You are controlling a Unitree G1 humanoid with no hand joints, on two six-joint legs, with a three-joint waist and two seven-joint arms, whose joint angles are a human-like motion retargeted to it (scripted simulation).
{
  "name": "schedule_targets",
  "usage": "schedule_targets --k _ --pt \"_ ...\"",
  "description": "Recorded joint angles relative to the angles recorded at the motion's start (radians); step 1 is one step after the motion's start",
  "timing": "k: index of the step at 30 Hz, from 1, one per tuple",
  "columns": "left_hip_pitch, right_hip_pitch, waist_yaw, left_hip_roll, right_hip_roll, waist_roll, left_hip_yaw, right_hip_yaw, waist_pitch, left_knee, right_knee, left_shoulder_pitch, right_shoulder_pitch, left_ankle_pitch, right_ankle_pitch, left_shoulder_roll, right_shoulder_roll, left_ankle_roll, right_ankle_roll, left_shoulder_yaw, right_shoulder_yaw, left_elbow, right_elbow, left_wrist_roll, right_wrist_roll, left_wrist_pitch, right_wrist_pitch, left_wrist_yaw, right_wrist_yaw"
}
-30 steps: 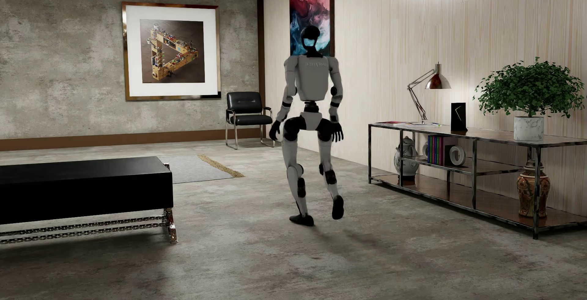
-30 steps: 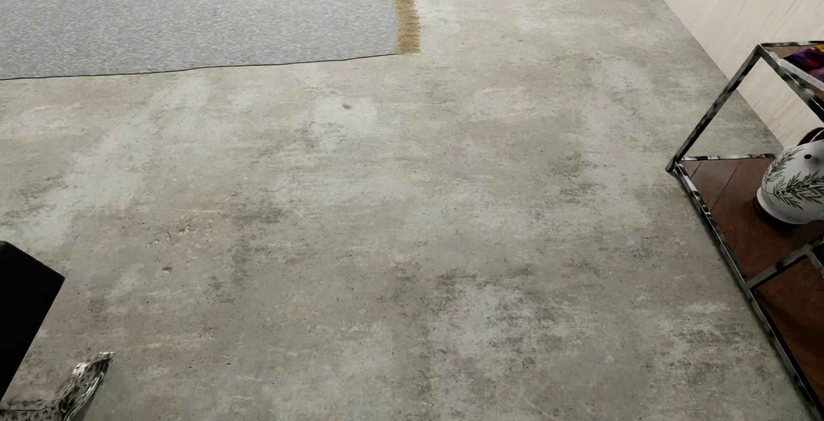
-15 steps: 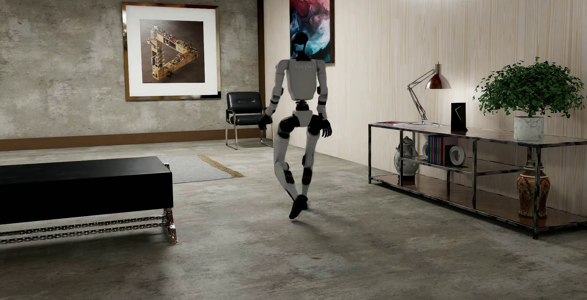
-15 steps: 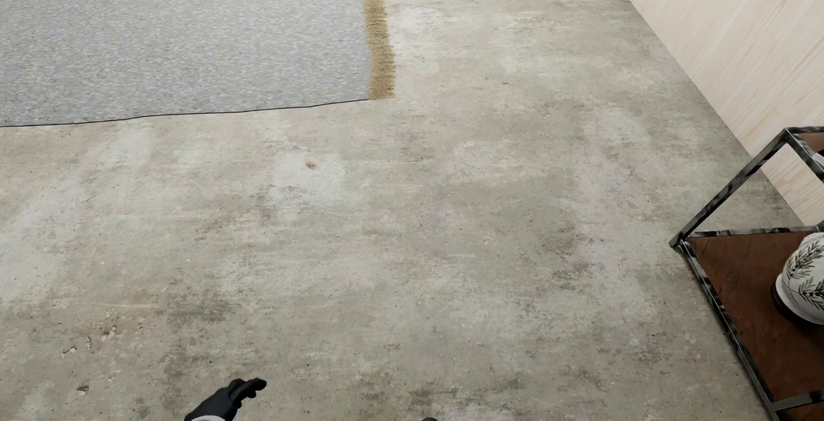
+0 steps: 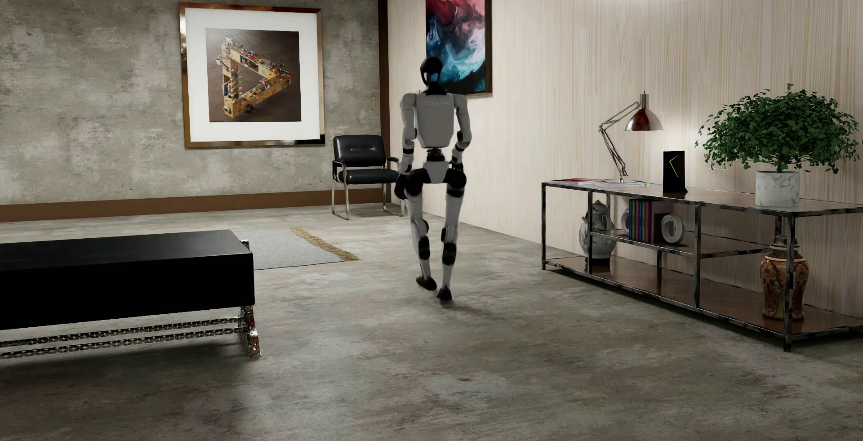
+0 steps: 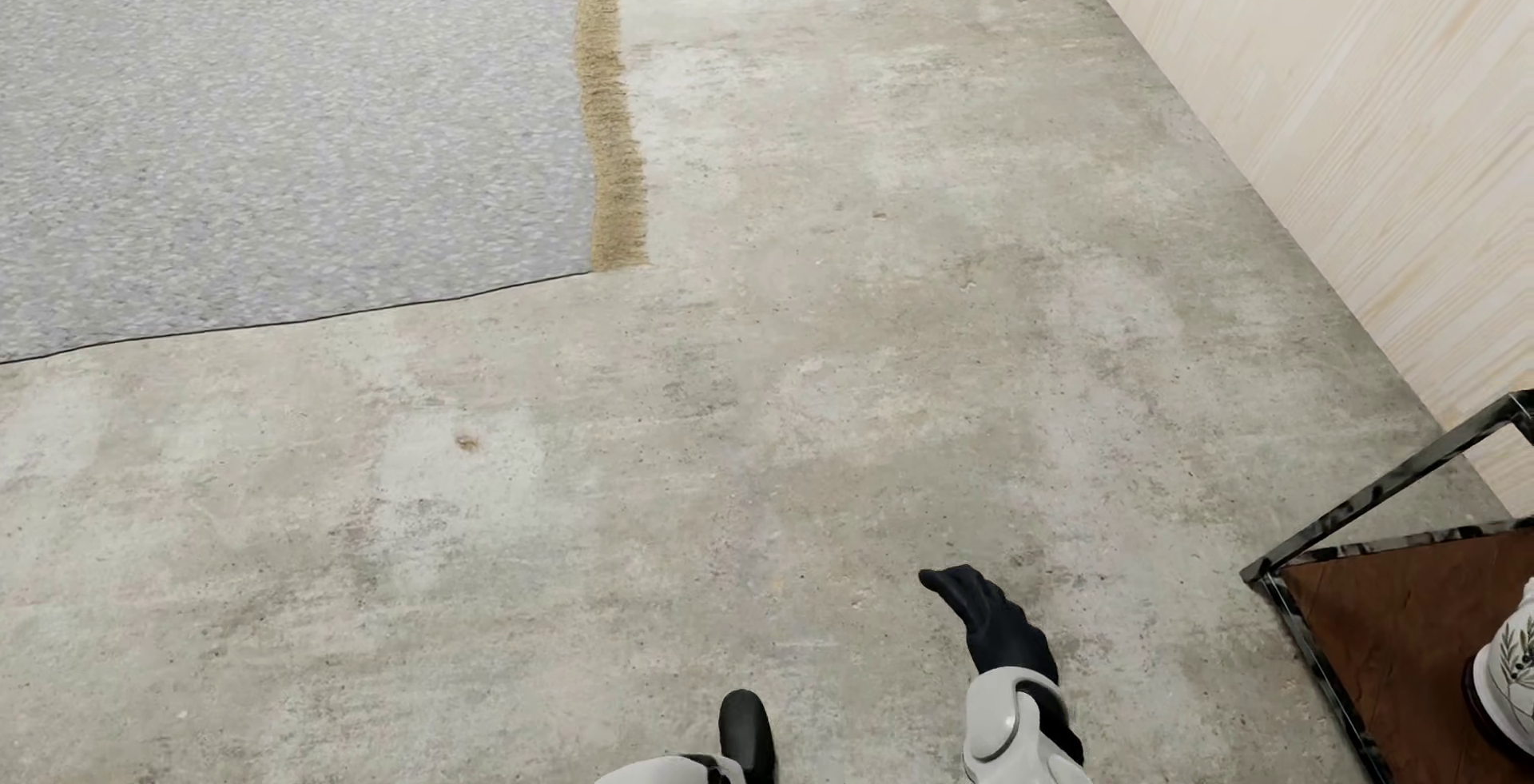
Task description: Go to the dark officechair
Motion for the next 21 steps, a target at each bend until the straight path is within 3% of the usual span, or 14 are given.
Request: schedule_targets --k 1,2,3,4,6,7,8,9,11,13,15,17,19,21 --pt "0.044 0.011 0.007 -0.016 -0.026 -0.013 0.028 0.017 -0.002 -0.011 0.050 -0.008 0.018 0.015 0.034 -0.017 0.003 0.138 0.006 0.028 0.022 -0.009 0.041 -0.009 -0.005 0.007 0.019 0.015 0.006" --pt "0.083 -0.011 0.013 -0.027 -0.059 -0.031 0.051 0.027 0.000 0.000 0.161 -0.022 0.043 -0.016 0.114 -0.031 0.008 0.156 0.029 0.062 0.041 -0.008 0.096 -0.015 -0.009 0.018 0.037 0.043 0.012" --pt "0.112 -0.073 0.018 -0.031 -0.094 -0.048 0.078 0.047 0.003 0.031 0.332 -0.042 0.067 -0.061 0.220 -0.043 0.011 0.155 0.150 0.097 0.066 -0.001 0.167 -0.023 -0.020 0.031 0.073 0.058 0.031" --pt "0.150 -0.159 0.022 -0.030 -0.126 -0.059 0.111 0.076 0.008 0.054 0.537 -0.065 0.082 -0.105 0.337 -0.049 0.007 0.155 0.331 0.130 0.118 0.005 0.241 -0.028 -0.040 0.039 0.112 0.070 0.086" --pt "0.253 -0.355 0.029 -0.030 -0.254 -0.072 0.179 0.035 0.018 0.048 0.880 -0.130 0.103 -0.173 0.434 -0.037 -0.039 0.134 0.403 0.160 0.241 -0.004 0.328 -0.016 -0.106 0.042 0.120 0.073 0.271" --pt "0.299 -0.446 0.016 -0.034 -0.326 -0.080 0.194 0.034 0.022 0.046 0.978 -0.162 0.123 -0.202 0.376 -0.026 -0.054 0.119 0.364 0.174 0.235 -0.018 0.333 -0.018 -0.107 0.033 0.125 0.092 0.306" --pt "0.344 -0.531 -0.004 -0.038 -0.370 -0.085 0.200 0.027 0.024 0.038 1.022 -0.179 0.156 -0.224 0.350 -0.006 -0.055 0.104 0.254 0.186 0.170 -0.031 0.320 -0.018 -0.079 0.010 0.137 0.111 0.260" --pt "0.381 -0.607 -0.028 -0.040 -0.398 -0.088 0.199 0.019 0.026 0.038 1.015 -0.208 0.190 -0.245 0.333 0.010 -0.040 0.088 0.200 0.192 0.072 -0.050 0.298 -0.023 -0.034 -0.009 0.145 0.122 0.165" --pt "0.439 -0.729 -0.074 -0.035 -0.379 -0.087 0.186 0.033 0.026 0.068 0.875 -0.253 0.260 -0.300 0.266 0.054 -0.012 0.051 0.175 0.176 -0.096 -0.108 0.261 -0.032 0.029 -0.046 0.135 0.132 -0.017" --pt "0.497 -0.780 -0.105 -0.030 -0.370 -0.081 0.169 0.025 0.019 0.086 0.554 -0.288 0.307 -0.352 0.295 0.101 0.008 0.008 0.179 0.149 -0.156 -0.173 0.258 -0.043 0.024 -0.076 0.133 0.136 -0.082" --pt "0.572 -0.725 -0.122 -0.027 -0.341 -0.074 0.142 0.018 0.005 0.064 0.068 -0.318 0.338 -0.381 0.387 0.132 0.028 -0.041 0.205 0.130 -0.145 -0.222 0.286 -0.064 0.000 -0.076 0.136 0.139 0.001" --pt "0.642 -0.667 -0.126 0.002 -0.321 -0.064 0.106 -0.027 0.000 0.066 -0.127 -0.349 0.355 -0.379 0.389 0.152 0.055 -0.090 0.339 0.108 -0.120 -0.241 0.304 -0.085 -0.034 -0.064 0.146 0.141 0.146" --pt "0.679 -0.622 -0.134 0.092 -0.250 -0.044 0.068 -0.057 0.000 0.143 -0.065 -0.324 0.329 -0.316 0.478 0.152 0.094 -0.123 0.114 0.124 -0.106 -0.257 0.336 -0.102 -0.079 -0.044 0.166 0.162 0.206" --pt "0.617 -0.540 -0.142 0.235 -0.185 -0.008 0.007 -0.121 0.004 0.393 -0.017 -0.267 0.297 -0.115 0.360 0.127 0.136 -0.078 0.092 0.120 -0.125 -0.228 0.358 -0.099 -0.128 -0.002 0.189 0.179 0.175"
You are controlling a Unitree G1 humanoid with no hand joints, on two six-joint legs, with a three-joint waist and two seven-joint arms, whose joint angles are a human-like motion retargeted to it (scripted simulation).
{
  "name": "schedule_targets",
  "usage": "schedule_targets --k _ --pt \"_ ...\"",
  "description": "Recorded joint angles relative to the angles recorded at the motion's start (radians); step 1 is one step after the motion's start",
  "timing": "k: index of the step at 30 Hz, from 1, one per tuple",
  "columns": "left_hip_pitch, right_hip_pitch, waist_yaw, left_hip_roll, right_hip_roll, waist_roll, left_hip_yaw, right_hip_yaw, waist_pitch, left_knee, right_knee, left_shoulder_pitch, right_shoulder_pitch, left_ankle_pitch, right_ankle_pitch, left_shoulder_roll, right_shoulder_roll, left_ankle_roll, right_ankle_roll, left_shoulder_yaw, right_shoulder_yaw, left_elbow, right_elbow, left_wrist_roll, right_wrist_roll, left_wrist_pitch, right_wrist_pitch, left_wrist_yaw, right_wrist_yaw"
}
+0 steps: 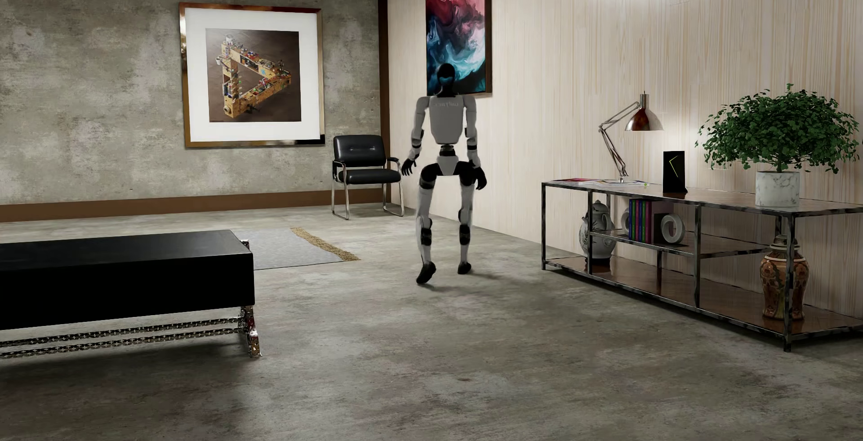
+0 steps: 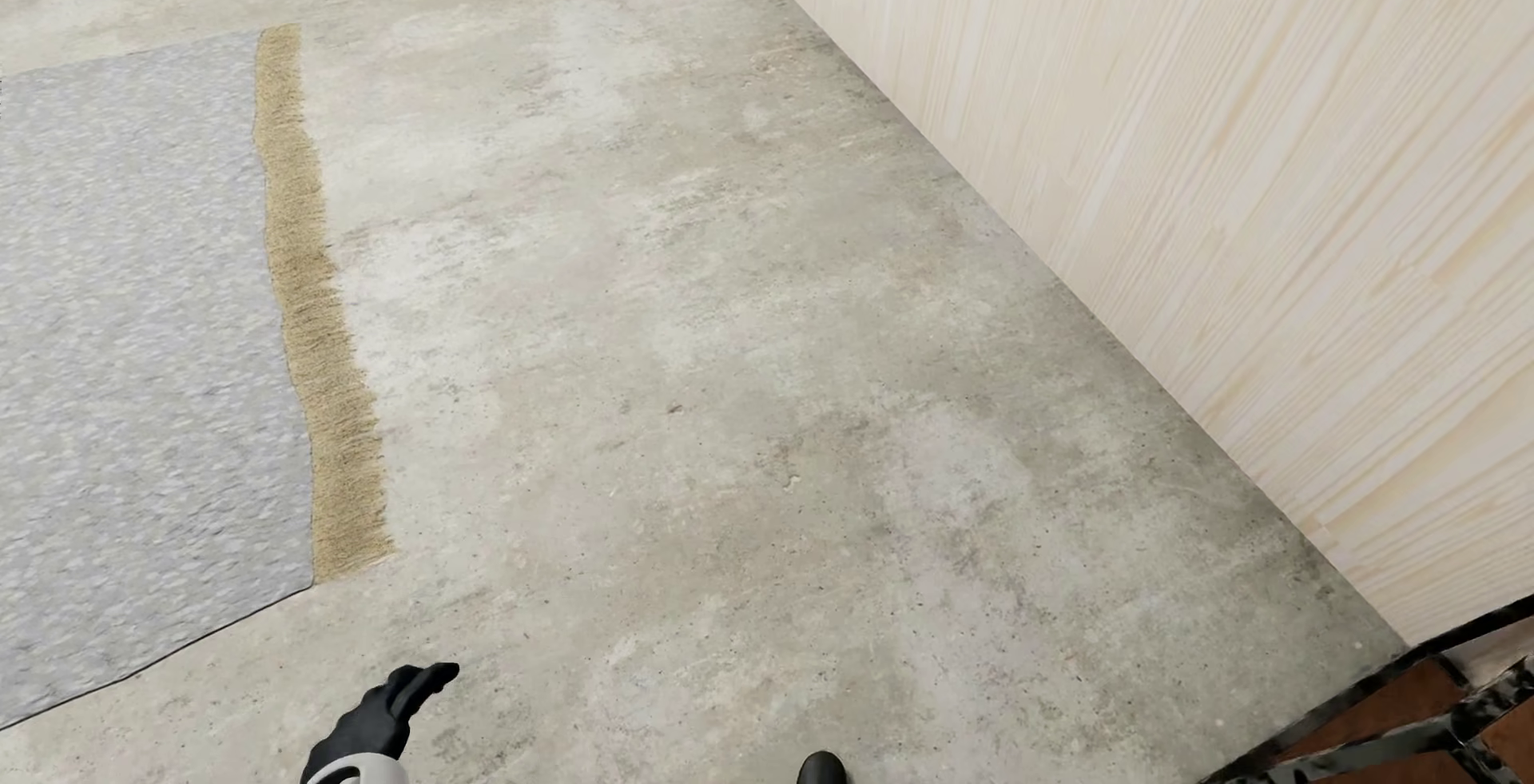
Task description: Go to the dark officechair
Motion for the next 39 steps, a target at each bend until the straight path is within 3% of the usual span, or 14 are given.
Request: schedule_targets --k 2,4,10,14,15,17,18,21,23,26,29,34,36,39 --pt "-0.178 0.124 0.008 0.155 0.053 0.040 -0.090 -0.071 0.005 0.332 -0.052 -0.010 -0.034 0.236 -0.067 0.012 0.028 0.107 -0.017 -0.132 -0.041 0.098 -0.033 0.040 -0.009 0.014 -0.009 -0.113 -0.054" --pt "-0.362 0.192 0.039 0.175 0.104 0.075 -0.194 -0.101 0.016 0.533 -0.032 0.013 -0.095 0.073 -0.143 0.022 0.010 0.159 -0.024 -0.201 -0.009 0.137 -0.059 0.072 -0.027 -0.013 -0.052 -0.220 -0.065" --pt "-0.649 0.355 0.122 -0.070 0.148 0.072 -0.173 -0.052 0.012 0.066 0.015 0.217 -0.275 -0.077 -0.321 -0.075 -0.090 0.117 -0.018 -0.174 -0.048 0.189 -0.260 0.054 0.057 0.006 -0.175 -0.133 -0.186" --pt "-0.649 0.490 0.128 -0.179 0.167 0.049 0.034 -0.012 -0.010 -0.466 -0.050 0.259 -0.320 0.027 -0.369 -0.075 -0.127 -0.057 -0.007 -0.209 -0.013 0.266 -0.341 0.102 0.120 0.010 -0.199 -0.206 -0.225" --pt "-0.649 0.523 0.128 -0.173 0.169 0.043 0.078 -0.002 -0.012 -0.432 -0.042 0.264 -0.315 0.061 -0.376 -0.073 -0.122 -0.017 -0.007 -0.205 -0.008 0.269 -0.339 0.105 0.132 0.010 -0.193 -0.212 -0.228" --pt "-0.585 0.577 0.137 -0.190 0.137 0.024 0.126 0.042 -0.019 -0.420 0.001 0.272 -0.288 0.103 -0.343 -0.086 -0.108 0.262 0.011 -0.167 0.027 0.263 -0.297 0.099 0.128 0.015 -0.168 -0.202 -0.220" --pt "-0.542 0.575 0.142 -0.207 0.103 0.008 0.147 0.063 -0.021 -0.417 0.078 0.267 -0.265 0.094 -0.288 -0.100 -0.100 0.313 0.024 -0.129 0.047 0.260 -0.261 0.090 0.129 0.024 -0.151 -0.182 -0.216" --pt "-0.431 0.367 0.156 -0.253 -0.012 -0.036 0.208 0.168 -0.010 -0.362 0.612 0.185 -0.185 -0.028 0.021 -0.139 -0.121 0.302 0.296 -0.018 0.201 0.285 -0.103 0.087 0.072 0.063 -0.084 -0.133 -0.095" --pt "-0.341 0.175 0.158 -0.282 -0.102 -0.050 0.233 0.185 -0.001 -0.373 0.919 0.101 -0.153 -0.085 0.081 -0.153 -0.168 0.284 0.313 0.046 0.345 0.244 -0.037 0.081 0.009 0.054 -0.105 -0.101 0.083" --pt "-0.244 -0.058 0.104 -0.313 -0.167 -0.064 0.178 0.192 0.007 -0.361 1.004 -0.003 -0.066 -0.158 -0.024 -0.136 -0.134 0.248 0.065 0.067 0.194 0.159 -0.030 0.072 0.077 -0.038 -0.045 -0.027 -0.039" --pt "-0.173 -0.189 0.053 -0.320 -0.108 -0.061 0.096 0.201 0.009 -0.313 0.717 -0.064 0.002 -0.227 -0.095 -0.079 -0.058 0.206 0.041 -0.025 0.043 0.016 -0.016 0.036 0.124 -0.115 -0.026 -0.022 -0.217" --pt "-0.039 -0.117 0.038 -0.335 -0.046 -0.045 -0.033 0.186 -0.004 -0.312 -0.114 -0.107 0.039 -0.298 0.031 -0.042 -0.053 0.138 0.269 -0.156 0.067 -0.074 -0.050 -0.024 0.077 -0.123 -0.079 -0.022 -0.007" --pt "-0.009 -0.077 0.036 -0.283 -0.007 -0.028 -0.091 0.169 -0.007 -0.250 -0.071 -0.081 0.016 -0.277 0.110 -0.039 -0.034 0.110 0.070 -0.173 0.056 -0.034 -0.059 -0.026 0.048 -0.083 -0.074 -0.026 -0.044" --pt "-0.142 0.034 0.023 -0.128 0.016 0.017 -0.190 0.027 -0.004 0.158 0.004 -0.038 -0.041 -0.010 -0.038 -0.030 0.002 0.094 0.021 -0.222 -0.007 0.161 -0.044 0.016 0.028 0.031 -0.042 -0.081 -0.108"
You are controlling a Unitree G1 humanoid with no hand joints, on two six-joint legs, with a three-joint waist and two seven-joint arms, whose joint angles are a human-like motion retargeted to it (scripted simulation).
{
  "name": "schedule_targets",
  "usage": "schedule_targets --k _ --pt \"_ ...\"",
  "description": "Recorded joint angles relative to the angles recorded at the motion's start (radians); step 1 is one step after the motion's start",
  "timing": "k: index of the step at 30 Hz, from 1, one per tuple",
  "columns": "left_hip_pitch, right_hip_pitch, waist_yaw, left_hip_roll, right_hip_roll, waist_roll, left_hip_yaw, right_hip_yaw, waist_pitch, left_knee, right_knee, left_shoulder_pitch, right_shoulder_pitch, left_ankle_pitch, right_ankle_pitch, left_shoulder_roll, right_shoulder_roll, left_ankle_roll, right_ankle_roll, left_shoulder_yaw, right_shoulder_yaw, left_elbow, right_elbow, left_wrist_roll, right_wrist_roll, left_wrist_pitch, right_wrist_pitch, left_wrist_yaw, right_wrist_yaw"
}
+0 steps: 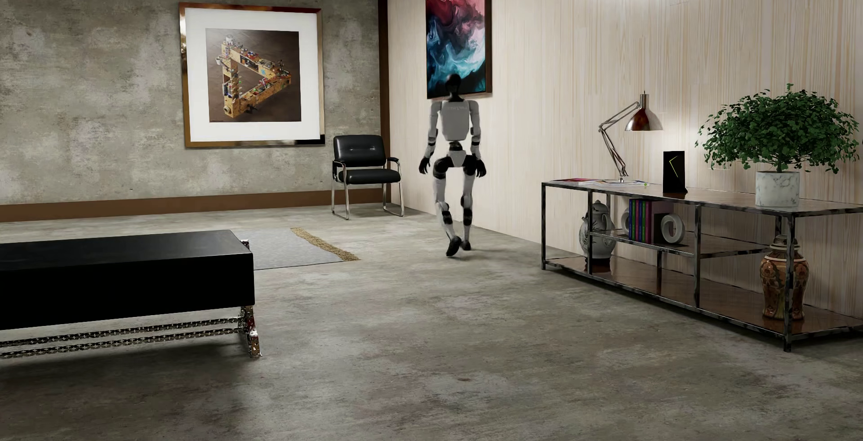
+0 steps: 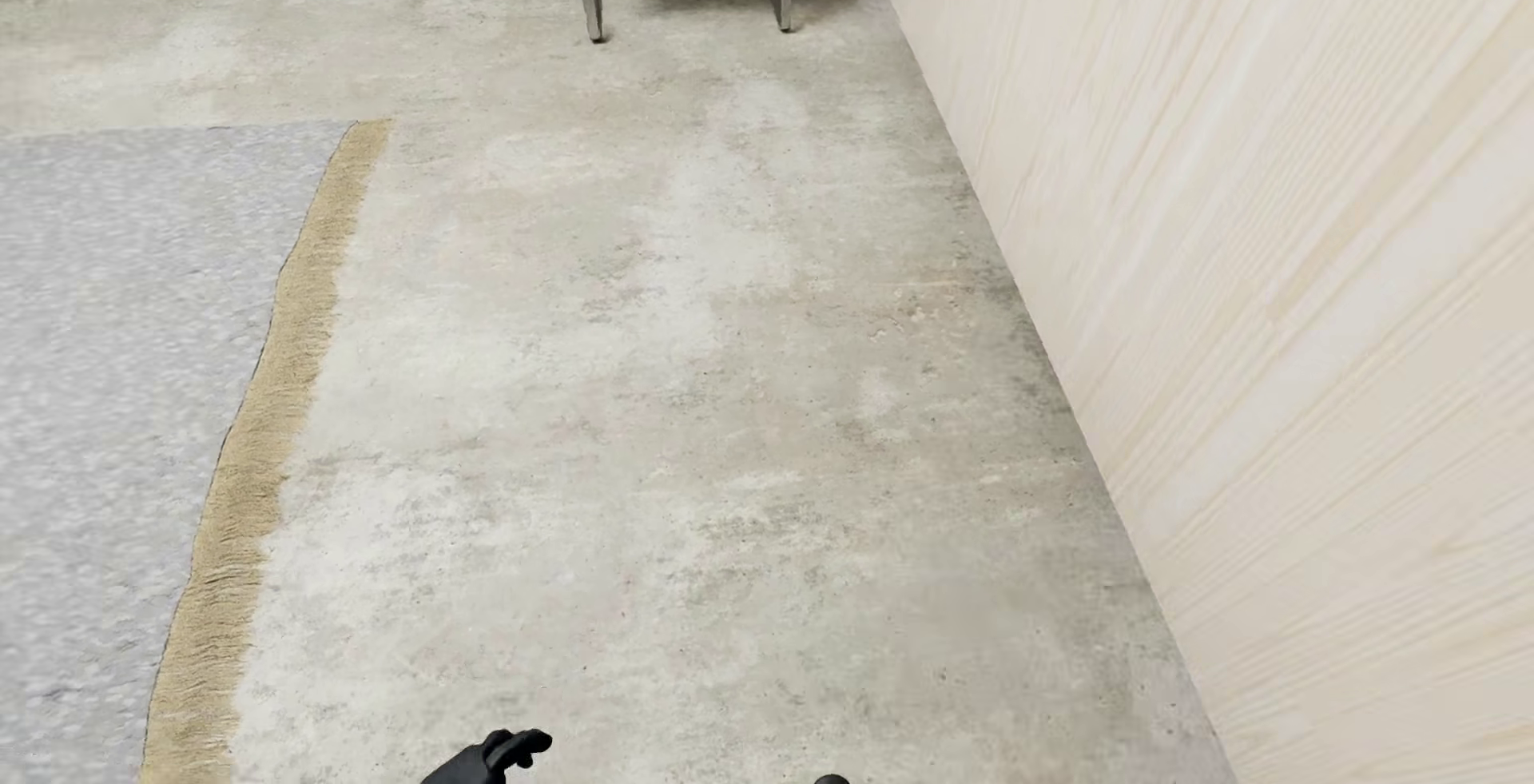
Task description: Go to the dark officechair
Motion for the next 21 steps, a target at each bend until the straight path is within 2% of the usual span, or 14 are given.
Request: schedule_targets --k 2,3,4,5,7,9,11,13,14,15,16,18,20,21 --pt "-0.190 0.115 -0.002 0.133 0.017 0.028 -0.054 -0.107 0.006 0.336 -0.033 -0.008 -0.046 0.218 -0.072 0.057 -0.008 -0.066 -0.011 -0.113 -0.020 0.130 -0.012 0.083 -0.015 0.008 -0.025 -0.164 -0.008" --pt "-0.265 0.154 0.005 0.187 0.031 0.042 -0.059 -0.145 0.011 0.435 -0.025 0.008 -0.073 0.168 -0.107 0.074 -0.028 -0.036 -0.012 -0.119 -0.014 0.151 -0.007 0.098 -0.026 0.000 -0.051 -0.202 -0.021" --pt "-0.328 0.188 0.017 0.209 0.041 0.053 -0.051 -0.166 0.014 0.481 -0.015 0.044 -0.119 0.087 -0.140 0.074 -0.051 0.012 -0.012 -0.058 -0.013 0.136 -0.002 0.080 -0.040 0.012 -0.058 -0.178 -0.017" --pt "-0.382 0.216 0.032 0.209 0.048 0.060 -0.036 -0.179 0.016 0.480 0.000 0.091 -0.160 0.044 -0.172 0.062 -0.067 0.045 -0.013 0.031 -0.025 0.103 -0.013 0.042 -0.044 0.018 -0.061 -0.112 -0.022" --pt "-0.465 0.263 0.066 0.158 0.050 0.060 0.002 -0.187 0.015 0.340 0.028 0.172 -0.214 -0.050 -0.235 0.024 -0.086 0.035 0.008 0.192 -0.075 0.045 -0.085 -0.034 -0.010 0.016 -0.082 0.025 -0.051" --pt "-0.494 0.316 0.093 0.117 0.051 0.052 0.093 -0.190 0.009 0.041 0.025 0.230 -0.250 -0.086 -0.278 -0.002 -0.114 0.055 0.009 0.258 -0.088 0.020 -0.164 -0.046 0.034 0.016 -0.125 0.079 -0.084" --pt "-0.462 0.382 0.104 0.074 0.055 0.042 0.267 -0.189 -0.001 -0.353 -0.020 0.261 -0.281 -0.001 -0.298 -0.031 -0.153 0.054 0.023 0.260 -0.054 0.045 -0.225 -0.022 0.054 0.025 -0.153 0.058 -0.092" --pt "-0.414 0.450 0.097 0.053 0.058 0.030 0.516 -0.186 -0.012 -0.614 -0.057 0.277 -0.301 0.124 -0.304 -0.054 -0.166 0.025 0.050 0.223 -0.028 0.092 -0.254 0.025 0.075 0.021 -0.145 -0.033 -0.087" --pt "-0.408 0.474 0.097 0.056 0.059 0.023 0.538 -0.179 -0.015 -0.600 -0.044 0.278 -0.297 0.122 -0.312 -0.061 -0.155 0.171 0.060 0.206 -0.029 0.112 -0.262 0.051 0.095 0.017 -0.144 -0.083 -0.091" --pt "-0.391 0.499 0.098 0.053 0.047 0.014 0.541 -0.167 -0.016 -0.564 -0.026 0.274 -0.285 0.091 -0.312 -0.074 -0.147 0.239 0.072 0.195 -0.025 0.126 -0.261 0.070 0.100 0.008 -0.138 -0.119 -0.096" --pt "-0.359 0.517 0.100 0.038 0.017 0.000 0.548 -0.155 -0.016 -0.545 0.011 0.265 -0.264 0.066 -0.291 -0.092 -0.137 0.245 0.086 0.191 -0.017 0.136 -0.247 0.085 0.099 0.001 -0.128 -0.140 -0.106" --pt "-0.289 0.469 0.108 -0.006 -0.074 -0.034 0.556 -0.132 -0.014 -0.528 0.222 0.227 -0.206 0.013 -0.159 -0.127 -0.102 0.210 0.120 0.223 0.019 0.133 -0.166 0.104 0.094 0.012 -0.093 -0.129 -0.117" --pt "-0.223 0.323 0.114 -0.053 -0.183 -0.061 0.573 -0.070 -0.007 -0.532 0.561 0.176 -0.171 -0.034 0.000 -0.158 -0.121 0.183 0.248 0.257 0.172 0.084 -0.073 0.102 0.018 -0.008 -0.043 -0.079 0.036" --pt "-0.193 0.244 0.115 -0.074 -0.236 -0.072 0.568 -0.059 -0.002 -0.534 0.723 0.133 -0.142 -0.053 0.061 -0.164 -0.128 0.169 0.282 0.258 0.205 0.055 -0.068 0.091 -0.009 -0.026 -0.028 -0.050 0.088"
